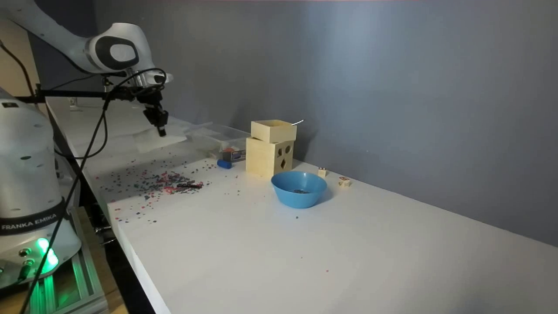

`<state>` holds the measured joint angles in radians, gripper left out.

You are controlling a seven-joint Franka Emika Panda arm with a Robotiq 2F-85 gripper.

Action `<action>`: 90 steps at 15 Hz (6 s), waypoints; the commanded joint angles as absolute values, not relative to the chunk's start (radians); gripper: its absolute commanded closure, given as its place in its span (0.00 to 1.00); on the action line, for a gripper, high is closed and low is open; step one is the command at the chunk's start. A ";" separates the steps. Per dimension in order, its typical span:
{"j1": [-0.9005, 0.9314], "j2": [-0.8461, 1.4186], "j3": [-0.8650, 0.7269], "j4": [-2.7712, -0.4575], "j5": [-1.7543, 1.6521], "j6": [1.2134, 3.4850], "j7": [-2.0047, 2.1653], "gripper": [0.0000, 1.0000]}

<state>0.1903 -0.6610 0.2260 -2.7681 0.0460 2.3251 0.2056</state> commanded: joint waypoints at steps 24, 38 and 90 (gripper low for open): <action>0.070 -0.323 0.314 -2.463 0.058 2.264 0.539 1.00; 0.140 -0.589 0.258 -2.624 0.030 2.179 0.334 1.00; 0.388 0.000 0.492 -2.228 -0.040 2.313 1.126 1.00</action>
